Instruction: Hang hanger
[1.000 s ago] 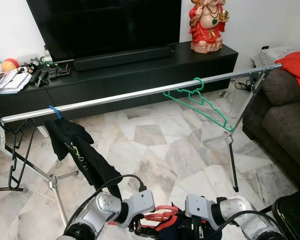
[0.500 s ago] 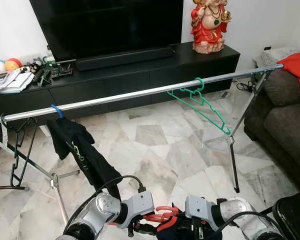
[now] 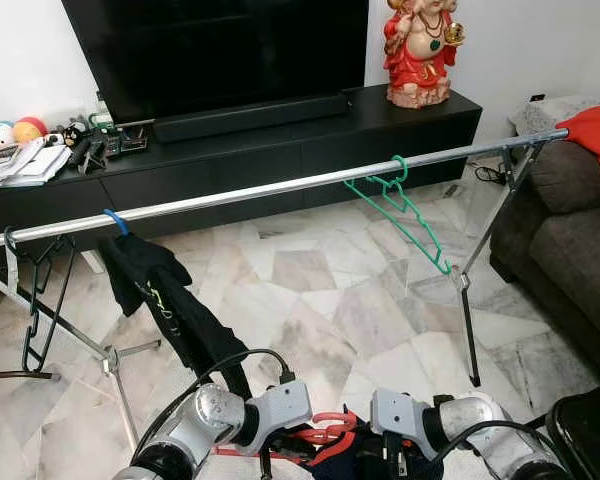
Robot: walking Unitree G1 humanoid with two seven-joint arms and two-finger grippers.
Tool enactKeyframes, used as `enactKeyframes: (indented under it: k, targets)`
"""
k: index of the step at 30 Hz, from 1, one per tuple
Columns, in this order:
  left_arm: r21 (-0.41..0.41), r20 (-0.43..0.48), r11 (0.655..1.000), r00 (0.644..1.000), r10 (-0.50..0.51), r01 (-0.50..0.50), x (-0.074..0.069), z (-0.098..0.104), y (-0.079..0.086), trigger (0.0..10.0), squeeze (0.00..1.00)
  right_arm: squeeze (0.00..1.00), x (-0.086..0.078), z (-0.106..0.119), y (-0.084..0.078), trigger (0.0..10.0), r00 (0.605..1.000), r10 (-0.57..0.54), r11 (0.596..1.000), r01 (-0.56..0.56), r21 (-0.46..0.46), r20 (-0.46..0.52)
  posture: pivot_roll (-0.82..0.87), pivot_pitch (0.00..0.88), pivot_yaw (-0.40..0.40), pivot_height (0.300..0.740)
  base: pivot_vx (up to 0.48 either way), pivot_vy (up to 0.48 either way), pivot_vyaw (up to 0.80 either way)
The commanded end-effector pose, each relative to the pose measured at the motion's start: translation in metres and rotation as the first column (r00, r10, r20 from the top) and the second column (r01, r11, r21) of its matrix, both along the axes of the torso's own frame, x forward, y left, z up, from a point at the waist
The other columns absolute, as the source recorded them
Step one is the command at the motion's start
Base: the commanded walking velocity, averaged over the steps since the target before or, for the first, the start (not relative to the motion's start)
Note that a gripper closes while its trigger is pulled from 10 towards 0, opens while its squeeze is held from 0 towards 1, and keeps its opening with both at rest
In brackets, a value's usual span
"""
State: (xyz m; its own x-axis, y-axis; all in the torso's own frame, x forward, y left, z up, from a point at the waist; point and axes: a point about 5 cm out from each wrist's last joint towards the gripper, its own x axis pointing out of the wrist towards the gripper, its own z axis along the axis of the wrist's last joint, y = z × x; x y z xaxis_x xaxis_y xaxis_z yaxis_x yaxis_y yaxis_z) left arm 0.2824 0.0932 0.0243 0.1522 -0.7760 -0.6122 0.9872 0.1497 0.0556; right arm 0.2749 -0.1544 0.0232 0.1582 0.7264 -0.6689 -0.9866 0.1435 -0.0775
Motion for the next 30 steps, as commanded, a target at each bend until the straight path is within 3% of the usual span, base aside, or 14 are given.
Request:
enactKeyframes:
  k: [1, 11, 18, 19, 30]
  targets:
    - [0.023, -0.005, 0.999, 1.000, -0.023, 0.023, -0.003, -0.003, 0.002, 0.0, 0.00, 0.00, 0.009, 0.010, 0.008, 10.0, 0.999, 0.007, 0.999, -0.009, 0.035, 0.054, -0.06, 0.000, 0.088, 0.740, 0.000, 0.000, 0.00]
    - [0.041, -0.001, 0.999, 1.000, -0.030, 0.030, -0.004, -0.005, 0.004, 0.0, 0.00, 0.00, 0.009, 0.010, 0.007, 10.0, 0.998, -0.011, 0.999, 0.008, 0.045, 0.057, -0.07, 0.000, 0.092, 0.740, 0.000, 0.000, 0.00]
    - [0.028, 0.002, 0.999, 1.000, -0.019, 0.019, -0.003, -0.003, 0.005, 0.0, 0.00, 0.02, 0.009, 0.011, 0.006, 10.0, 0.998, -0.057, 0.993, 0.053, 0.101, 0.033, -0.06, 0.000, 0.089, 0.740, 0.000, 0.000, 0.00]
    - [0.027, 0.003, 1.000, 1.000, -0.016, 0.016, -0.003, -0.003, 0.005, 0.0, 0.00, 1.00, 0.010, 0.012, 0.005, 10.0, 0.997, -0.077, 0.989, 0.074, 0.129, 0.017, -0.06, 0.004, 0.088, 0.740, 0.000, 0.000, 0.00]
    - [0.030, -0.001, 0.999, 1.000, -0.011, 0.011, -0.004, -0.005, 0.007, 0.0, 0.00, 1.00, 0.013, 0.021, 0.006, 10.0, 0.988, -0.154, 0.943, 0.149, 0.298, -0.007, -0.06, 0.013, 0.086, 0.740, 0.000, 0.000, 0.00]
